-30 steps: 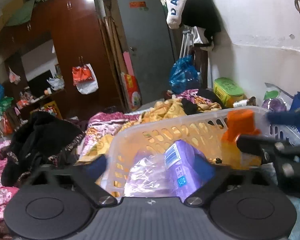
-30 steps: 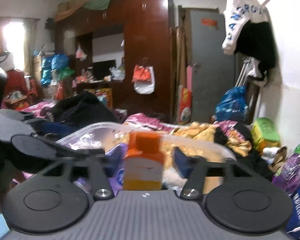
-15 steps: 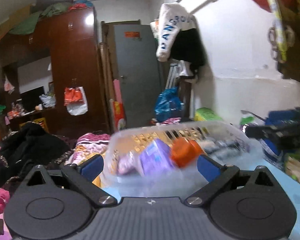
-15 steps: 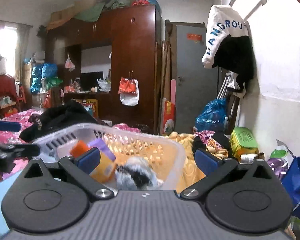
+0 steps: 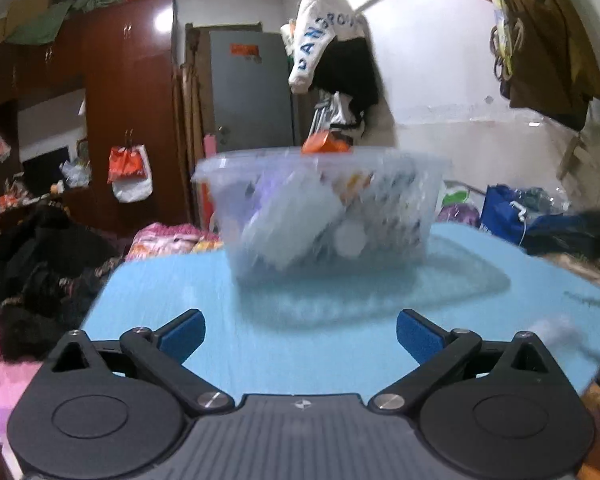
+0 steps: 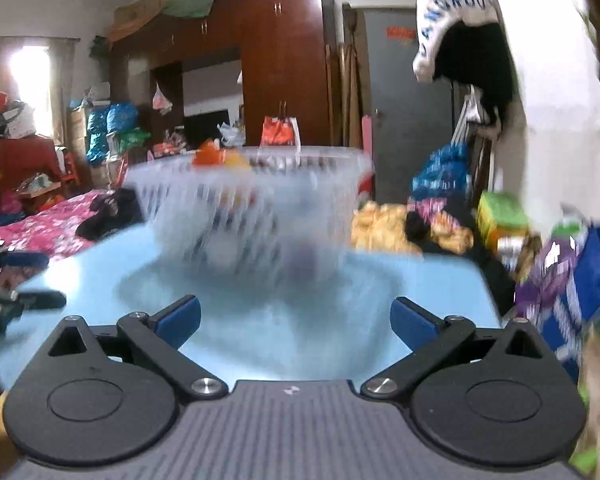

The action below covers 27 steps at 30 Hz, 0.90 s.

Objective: Organize objects
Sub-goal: 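Move both grippers to the plastic-wrapped white foam tube on the table, then close both grippers on the plastic wrapping of the foam tube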

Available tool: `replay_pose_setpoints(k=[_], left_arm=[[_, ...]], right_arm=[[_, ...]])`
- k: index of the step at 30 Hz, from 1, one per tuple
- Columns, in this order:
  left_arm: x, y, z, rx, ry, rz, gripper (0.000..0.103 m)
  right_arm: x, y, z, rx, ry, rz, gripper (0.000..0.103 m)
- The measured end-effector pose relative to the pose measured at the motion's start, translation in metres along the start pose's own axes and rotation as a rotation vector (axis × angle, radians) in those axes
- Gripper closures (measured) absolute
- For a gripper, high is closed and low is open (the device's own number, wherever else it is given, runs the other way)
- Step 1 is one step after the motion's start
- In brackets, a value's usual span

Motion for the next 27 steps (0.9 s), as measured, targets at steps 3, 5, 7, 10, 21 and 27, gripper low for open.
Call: replay_pose_setpoints(k=[3, 5, 7, 10, 21, 27], left_arm=[[-0.007, 0.003, -0.013, -0.042, 0.02, -0.003, 0.0], [-0.012, 0.002, -0.02, -0.061, 0.026, -0.002, 0.0], [-0.016, -0.002, -0.027, -0.062, 0.038, -0.006, 0.0], [-0.019, -0.01, -0.038, -0.051, 0.048, 0.001, 0.0], [-0.019, -0.03, -0.051, 0.033, 0.01, -0.127, 0.0], [-0.021, -0.036, -0.052, 0.053, -0.006, -0.147, 0.001]], right_arm=[[-0.016, -0.006, -0.021, 0.072, 0.001, 0.012, 0.0], [-0.017, -0.005, -0.031, 0.101, 0.014, 0.027, 0.0], [-0.015, -0.002, -0.036, 0.089, 0.014, 0.022, 0.0], [-0.014, 0.004, -0.039, 0.077, 0.006, 0.033, 0.002], [-0.02, 0.028, -0.063, -0.103, -0.07, 0.101, 0.024], [-0.023, 0.03, -0.066, -0.107, -0.084, 0.122, 0.04]])
Point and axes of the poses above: each gripper's, at about its wrist camera, not at the fingertips, and x roughly the way its jaws point, y to its left, z to its top, the point moved 6 cm from there along x, roughly the way its jaws point, and after that the axes turned 3 degrees about x, right-handed, at the moved point
